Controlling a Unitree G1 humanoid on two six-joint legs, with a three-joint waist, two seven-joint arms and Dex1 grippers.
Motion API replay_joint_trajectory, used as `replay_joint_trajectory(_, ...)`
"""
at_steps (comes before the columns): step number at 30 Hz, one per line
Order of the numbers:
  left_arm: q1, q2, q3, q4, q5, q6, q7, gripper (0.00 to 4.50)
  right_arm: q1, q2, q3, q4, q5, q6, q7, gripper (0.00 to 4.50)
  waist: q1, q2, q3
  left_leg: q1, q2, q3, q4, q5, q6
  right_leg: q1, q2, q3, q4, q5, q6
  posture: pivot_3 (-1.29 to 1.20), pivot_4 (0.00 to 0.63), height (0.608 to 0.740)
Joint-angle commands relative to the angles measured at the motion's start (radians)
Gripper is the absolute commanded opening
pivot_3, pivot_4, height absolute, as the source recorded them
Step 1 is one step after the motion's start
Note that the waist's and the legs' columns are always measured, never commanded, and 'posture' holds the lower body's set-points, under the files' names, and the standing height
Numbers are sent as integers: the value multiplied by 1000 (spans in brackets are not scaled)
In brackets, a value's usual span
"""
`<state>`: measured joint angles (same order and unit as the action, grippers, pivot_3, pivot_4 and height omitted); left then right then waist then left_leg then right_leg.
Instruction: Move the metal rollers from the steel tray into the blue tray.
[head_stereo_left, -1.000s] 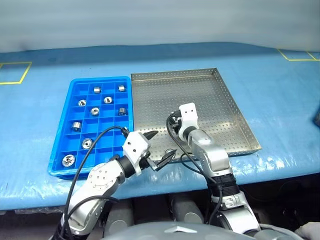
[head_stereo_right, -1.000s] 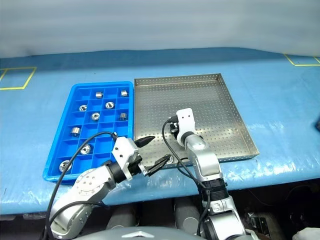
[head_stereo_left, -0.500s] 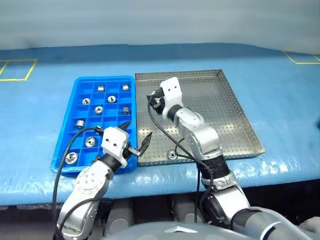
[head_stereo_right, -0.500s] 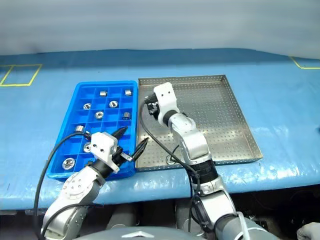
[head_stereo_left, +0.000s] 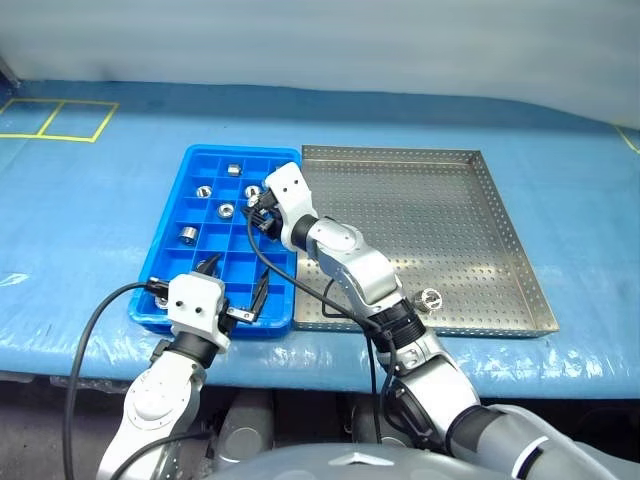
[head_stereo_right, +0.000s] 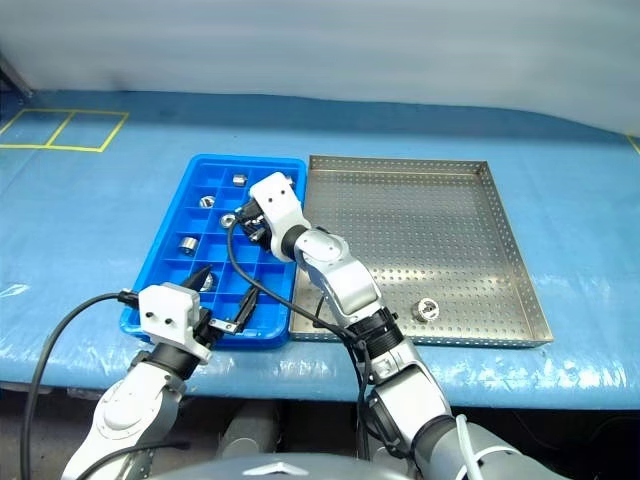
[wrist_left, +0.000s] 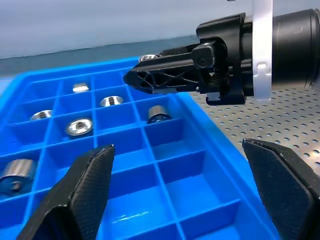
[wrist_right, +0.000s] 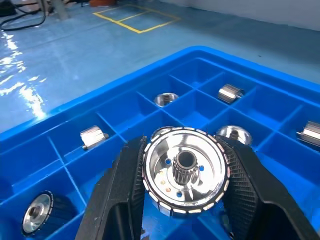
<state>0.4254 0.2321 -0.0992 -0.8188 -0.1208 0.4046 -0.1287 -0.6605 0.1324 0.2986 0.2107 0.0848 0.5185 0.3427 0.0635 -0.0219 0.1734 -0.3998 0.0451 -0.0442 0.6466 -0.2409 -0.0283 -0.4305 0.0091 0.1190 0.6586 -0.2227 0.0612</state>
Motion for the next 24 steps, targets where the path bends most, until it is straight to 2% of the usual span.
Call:
replay_joint_trajectory(1,24,-14,2,-68,20,-29,18,4500,-41,41,6,48,5,-54,20,1713,17,0,0,0,0,0,0,0,0,0,0,0,0,0,0,435,150,740)
replay_joint_trajectory(11,62,-34,-8,-90,40,-35,34,4500,-57,43,-8,258,6,-86,46,1713,49,0,0,0,0,0,-1,0,0,-1,0,0,0,-1,-1,456,150,740)
replay_joint_trajectory(19,26,-22,-14,-66,16,-22,-3,4500,-37,10,-44,151,29,-48,38,4378,49,1,1,0,0,0,-1,0,0,-1,0,0,-1,-1,-1,374,150,740)
replay_joint_trajectory(24,-46,-8,-25,-14,-18,-5,-59,4500,-8,-66,-83,-44,40,37,35,4449,39,2,1,-4,0,1,-1,0,0,-4,0,0,-1,-1,-1,243,150,740)
